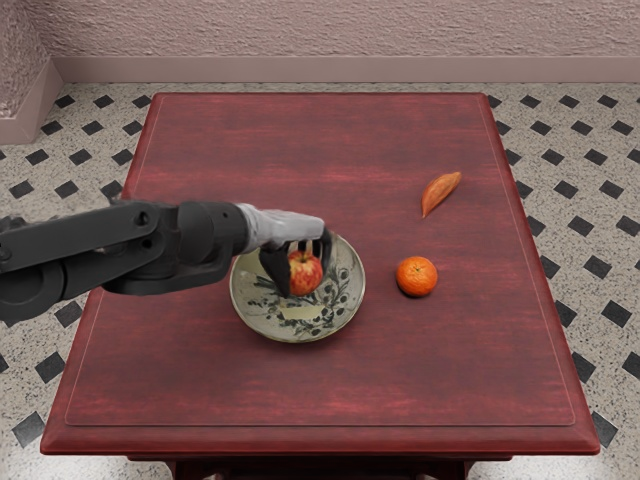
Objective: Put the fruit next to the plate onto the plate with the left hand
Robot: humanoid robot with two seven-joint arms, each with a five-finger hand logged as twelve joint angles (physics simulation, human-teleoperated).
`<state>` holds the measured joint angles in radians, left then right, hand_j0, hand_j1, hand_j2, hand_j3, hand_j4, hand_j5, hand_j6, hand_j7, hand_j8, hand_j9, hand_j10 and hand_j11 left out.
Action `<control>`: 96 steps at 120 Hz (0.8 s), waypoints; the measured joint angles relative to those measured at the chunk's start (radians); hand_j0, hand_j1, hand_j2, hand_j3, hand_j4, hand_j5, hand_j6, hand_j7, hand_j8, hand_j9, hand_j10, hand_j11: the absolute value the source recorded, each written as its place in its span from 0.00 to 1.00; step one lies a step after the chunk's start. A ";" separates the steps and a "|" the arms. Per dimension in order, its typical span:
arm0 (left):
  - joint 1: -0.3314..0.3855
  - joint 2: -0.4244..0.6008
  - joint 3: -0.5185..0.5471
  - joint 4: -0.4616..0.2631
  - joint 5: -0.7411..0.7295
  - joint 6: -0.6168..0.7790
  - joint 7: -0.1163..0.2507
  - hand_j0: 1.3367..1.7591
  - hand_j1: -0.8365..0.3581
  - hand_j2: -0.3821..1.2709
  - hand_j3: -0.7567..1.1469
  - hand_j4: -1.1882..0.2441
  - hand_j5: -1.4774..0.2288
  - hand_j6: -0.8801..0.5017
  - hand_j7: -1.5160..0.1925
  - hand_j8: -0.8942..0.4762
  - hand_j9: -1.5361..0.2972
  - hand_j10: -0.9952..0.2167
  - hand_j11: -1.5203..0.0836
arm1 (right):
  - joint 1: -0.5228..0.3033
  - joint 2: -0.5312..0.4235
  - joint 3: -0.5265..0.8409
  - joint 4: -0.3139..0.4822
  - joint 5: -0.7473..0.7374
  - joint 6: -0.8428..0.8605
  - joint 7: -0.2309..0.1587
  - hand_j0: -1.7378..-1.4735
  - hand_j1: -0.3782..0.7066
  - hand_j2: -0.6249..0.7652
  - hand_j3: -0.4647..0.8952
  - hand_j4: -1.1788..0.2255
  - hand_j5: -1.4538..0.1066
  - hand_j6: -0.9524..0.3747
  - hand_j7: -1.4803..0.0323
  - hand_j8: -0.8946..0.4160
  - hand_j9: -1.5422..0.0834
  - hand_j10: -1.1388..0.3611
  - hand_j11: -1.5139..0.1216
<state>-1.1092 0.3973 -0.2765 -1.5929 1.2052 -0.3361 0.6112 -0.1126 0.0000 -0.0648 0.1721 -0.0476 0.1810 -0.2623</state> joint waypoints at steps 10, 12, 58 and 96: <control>-0.001 0.000 0.002 0.000 0.005 0.002 0.000 0.74 0.44 0.40 0.40 0.48 0.33 0.41 0.35 0.35 0.35 0.29 0.39 | 0.000 0.000 0.000 0.000 0.000 0.000 0.000 0.30 0.03 0.45 0.34 0.84 0.93 0.72 0.98 0.68 0.95 0.76 0.93; 0.000 0.000 0.001 -0.001 0.005 0.004 0.000 0.74 0.47 0.39 0.40 0.50 0.36 0.42 0.39 0.36 0.38 0.32 0.42 | 0.000 0.000 0.000 0.000 0.000 0.000 0.000 0.30 0.03 0.45 0.34 0.84 0.93 0.72 0.98 0.68 0.95 0.76 0.93; -0.012 0.226 -0.203 -0.022 -0.379 -0.164 0.000 0.76 0.88 0.26 0.40 0.76 0.77 0.58 0.79 0.58 0.75 0.72 0.84 | -0.001 0.000 -0.001 0.000 0.000 0.000 0.000 0.30 0.03 0.45 0.34 0.84 0.93 0.72 0.98 0.68 0.95 0.76 0.93; -0.004 0.598 -0.318 -0.021 -1.009 -0.270 0.000 0.76 0.95 0.24 0.40 0.80 0.83 0.61 0.85 0.62 0.81 0.78 0.91 | -0.001 0.000 -0.001 0.001 0.000 0.000 0.000 0.30 0.03 0.45 0.34 0.84 0.93 0.72 0.98 0.68 0.95 0.76 0.93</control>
<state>-1.1129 0.9952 -0.5942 -1.6141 0.1964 -0.6059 0.6109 -0.1135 0.0000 -0.0659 0.1730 -0.0477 0.1810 -0.2623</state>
